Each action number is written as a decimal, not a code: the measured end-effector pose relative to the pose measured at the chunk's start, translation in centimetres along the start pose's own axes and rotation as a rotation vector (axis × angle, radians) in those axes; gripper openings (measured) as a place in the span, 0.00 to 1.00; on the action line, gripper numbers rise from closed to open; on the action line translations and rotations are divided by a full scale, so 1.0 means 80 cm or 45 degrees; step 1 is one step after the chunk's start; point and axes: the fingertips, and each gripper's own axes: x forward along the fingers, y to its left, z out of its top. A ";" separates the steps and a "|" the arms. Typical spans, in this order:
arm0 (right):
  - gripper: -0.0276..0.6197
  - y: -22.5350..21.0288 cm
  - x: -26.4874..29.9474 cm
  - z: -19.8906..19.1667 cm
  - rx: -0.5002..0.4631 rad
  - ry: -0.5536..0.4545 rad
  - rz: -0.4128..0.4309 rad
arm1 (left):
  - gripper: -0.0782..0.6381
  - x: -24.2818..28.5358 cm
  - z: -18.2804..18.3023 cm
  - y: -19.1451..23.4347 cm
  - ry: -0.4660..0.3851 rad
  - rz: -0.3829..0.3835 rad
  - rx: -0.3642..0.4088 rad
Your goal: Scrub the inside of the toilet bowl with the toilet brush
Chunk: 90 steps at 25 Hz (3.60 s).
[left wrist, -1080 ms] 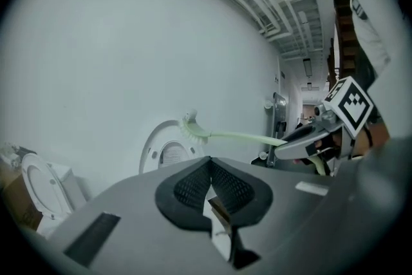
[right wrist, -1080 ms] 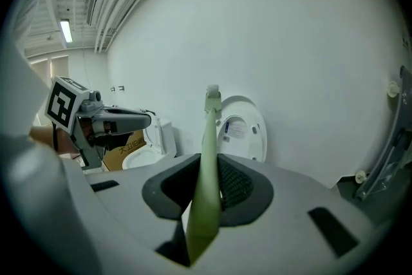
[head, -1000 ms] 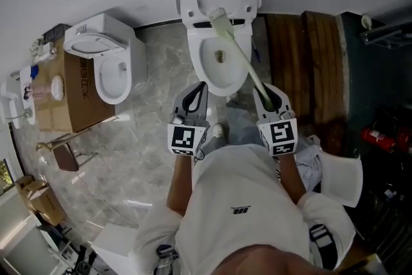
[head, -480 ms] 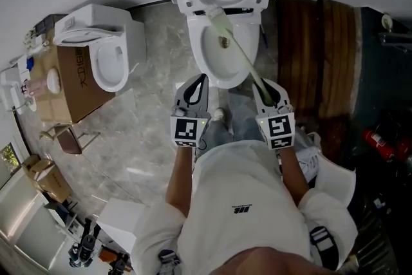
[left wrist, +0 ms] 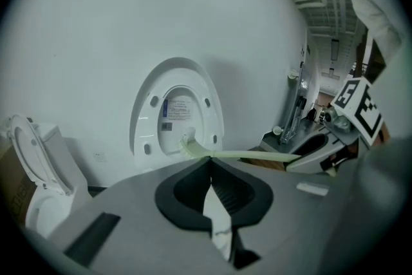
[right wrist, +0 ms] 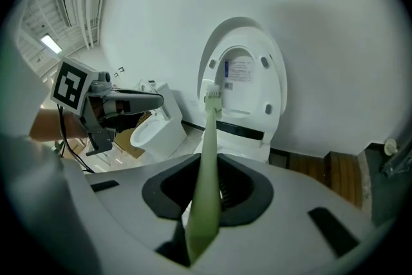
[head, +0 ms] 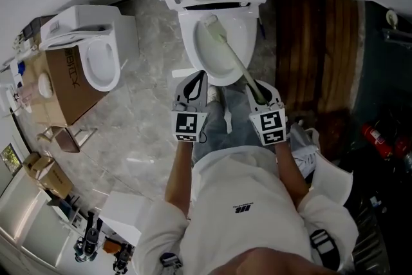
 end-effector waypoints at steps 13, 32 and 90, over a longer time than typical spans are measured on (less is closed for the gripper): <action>0.14 -0.014 0.083 -0.080 0.085 0.181 -0.006 | 0.12 0.059 -0.076 0.014 0.096 -0.067 -0.015; 0.14 -0.004 0.207 -0.218 0.149 0.398 0.018 | 0.12 0.133 -0.241 0.026 0.231 -0.154 -0.104; 0.14 0.014 0.276 -0.401 0.041 1.005 0.026 | 0.12 0.157 -0.353 0.012 0.343 -0.330 -0.114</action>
